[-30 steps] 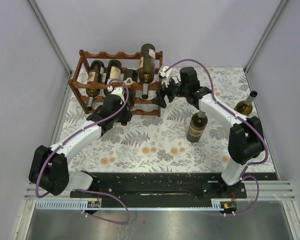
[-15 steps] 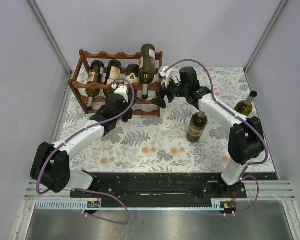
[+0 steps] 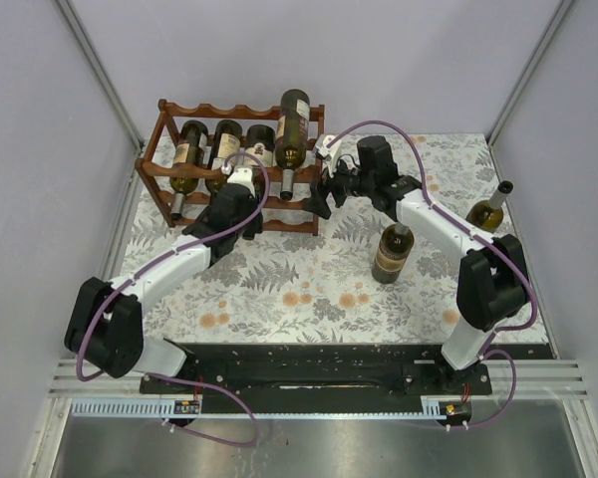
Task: Put the wine bottle on the wine rack
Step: Place the wine bottle in the wine rack.
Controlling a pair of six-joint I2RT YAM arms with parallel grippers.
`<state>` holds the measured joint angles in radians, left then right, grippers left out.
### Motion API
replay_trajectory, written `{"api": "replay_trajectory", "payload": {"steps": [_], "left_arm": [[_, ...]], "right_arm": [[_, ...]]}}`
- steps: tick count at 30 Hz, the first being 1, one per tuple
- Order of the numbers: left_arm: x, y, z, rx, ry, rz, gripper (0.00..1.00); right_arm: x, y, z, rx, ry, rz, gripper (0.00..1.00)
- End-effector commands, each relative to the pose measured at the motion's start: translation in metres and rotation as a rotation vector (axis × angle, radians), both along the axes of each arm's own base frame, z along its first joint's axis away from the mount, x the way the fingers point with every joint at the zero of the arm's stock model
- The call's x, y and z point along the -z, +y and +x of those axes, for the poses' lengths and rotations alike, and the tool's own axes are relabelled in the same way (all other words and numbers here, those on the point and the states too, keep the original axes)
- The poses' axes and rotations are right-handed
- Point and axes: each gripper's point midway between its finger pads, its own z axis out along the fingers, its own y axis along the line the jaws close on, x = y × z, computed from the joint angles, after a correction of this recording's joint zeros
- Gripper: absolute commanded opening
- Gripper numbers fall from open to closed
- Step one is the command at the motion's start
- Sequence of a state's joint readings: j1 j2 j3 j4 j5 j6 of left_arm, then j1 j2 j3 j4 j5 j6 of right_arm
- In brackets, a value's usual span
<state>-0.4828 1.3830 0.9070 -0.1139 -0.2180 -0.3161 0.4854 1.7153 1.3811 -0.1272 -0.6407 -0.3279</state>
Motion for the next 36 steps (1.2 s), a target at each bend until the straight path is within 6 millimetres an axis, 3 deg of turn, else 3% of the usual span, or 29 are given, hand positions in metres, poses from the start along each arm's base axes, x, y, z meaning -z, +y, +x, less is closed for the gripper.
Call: {"api": "replay_trajectory", "payload": {"steps": [1, 9, 23, 36], "left_arm": [[-0.077, -0.009, 0.039, -0.07, -0.216, -0.101, 0.0], [-0.081, -0.002, 0.046, -0.099, -0.214, -0.062, 0.04], [-0.063, 0.0, 0.063, -0.121, -0.176, 0.009, 0.06], [-0.07, 0.0, 0.07, -0.1, -0.252, 0.037, 0.11]], "right_arm": [[-0.019, 0.007, -0.028, -0.065, 0.021, 0.034, 0.94], [-0.016, 0.007, -0.028, -0.066, 0.025, 0.029, 0.95], [-0.017, 0.006, -0.03, -0.069, 0.032, 0.025, 0.94], [-0.013, 0.007, -0.032, -0.077, 0.049, 0.021, 0.94]]}}
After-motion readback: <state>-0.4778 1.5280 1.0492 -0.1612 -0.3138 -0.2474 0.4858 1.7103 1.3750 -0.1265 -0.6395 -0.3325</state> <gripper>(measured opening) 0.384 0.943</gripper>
